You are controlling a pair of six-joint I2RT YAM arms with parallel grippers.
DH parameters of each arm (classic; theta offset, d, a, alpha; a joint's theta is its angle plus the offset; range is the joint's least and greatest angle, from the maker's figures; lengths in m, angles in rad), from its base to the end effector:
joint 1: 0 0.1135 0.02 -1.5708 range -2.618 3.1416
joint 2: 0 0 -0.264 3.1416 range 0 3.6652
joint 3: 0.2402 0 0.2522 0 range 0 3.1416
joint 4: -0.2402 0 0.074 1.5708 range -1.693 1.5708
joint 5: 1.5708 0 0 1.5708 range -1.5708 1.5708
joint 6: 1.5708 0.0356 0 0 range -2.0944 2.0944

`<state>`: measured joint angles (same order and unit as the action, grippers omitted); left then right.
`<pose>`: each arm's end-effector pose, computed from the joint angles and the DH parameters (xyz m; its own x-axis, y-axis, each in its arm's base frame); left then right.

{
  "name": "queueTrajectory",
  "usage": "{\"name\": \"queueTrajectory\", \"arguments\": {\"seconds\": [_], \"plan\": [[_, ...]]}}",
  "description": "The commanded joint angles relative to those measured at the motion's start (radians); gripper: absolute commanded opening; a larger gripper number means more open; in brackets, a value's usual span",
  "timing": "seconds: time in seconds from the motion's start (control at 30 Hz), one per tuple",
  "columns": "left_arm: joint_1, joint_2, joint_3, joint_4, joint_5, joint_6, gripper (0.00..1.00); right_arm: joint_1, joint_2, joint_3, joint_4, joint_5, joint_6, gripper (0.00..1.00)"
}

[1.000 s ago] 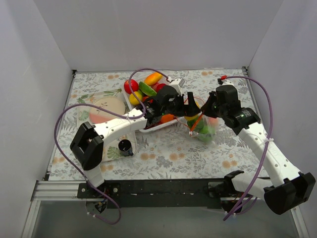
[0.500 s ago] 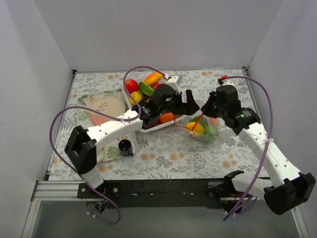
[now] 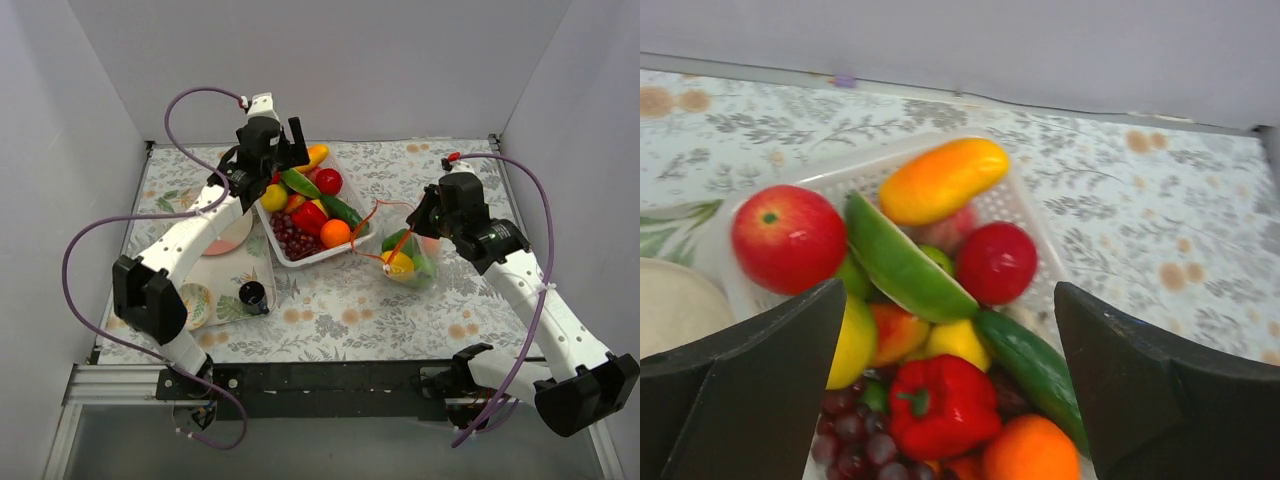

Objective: Place the food in the zip-top bag and seal the zipper
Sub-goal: Pick up the fake fruit from the bin.

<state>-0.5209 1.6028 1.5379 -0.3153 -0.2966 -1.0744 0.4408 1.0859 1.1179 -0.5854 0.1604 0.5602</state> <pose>0.3323 -0.1787 0.3813 -0.3648 -0.7602 -0.5376 -0.1685 0.6218 -0.7649 0.2129 0.0941 0.3575 -0.5612 0.3152 -0.7653 -0.0001 0.9246 0.3809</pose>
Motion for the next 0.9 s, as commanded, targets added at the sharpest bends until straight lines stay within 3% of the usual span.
{"name": "queueTrajectory", "arguments": {"seconds": [0.0, 0.33, 0.87], "plan": [[0.059, 0.114, 0.097, -0.088, -0.11, 0.093, 0.87, 0.003, -0.034, 0.025, 0.012, -0.001, -0.02, 0.01], [0.133, 0.347, 0.246, -0.143, -0.176, 0.103, 0.98, 0.004, -0.053, 0.01, 0.006, -0.005, -0.019, 0.01], [0.153, 0.419, 0.229, -0.133, -0.191, 0.111, 0.98, 0.004, -0.055, -0.009, 0.015, -0.024, -0.016, 0.01]]}}
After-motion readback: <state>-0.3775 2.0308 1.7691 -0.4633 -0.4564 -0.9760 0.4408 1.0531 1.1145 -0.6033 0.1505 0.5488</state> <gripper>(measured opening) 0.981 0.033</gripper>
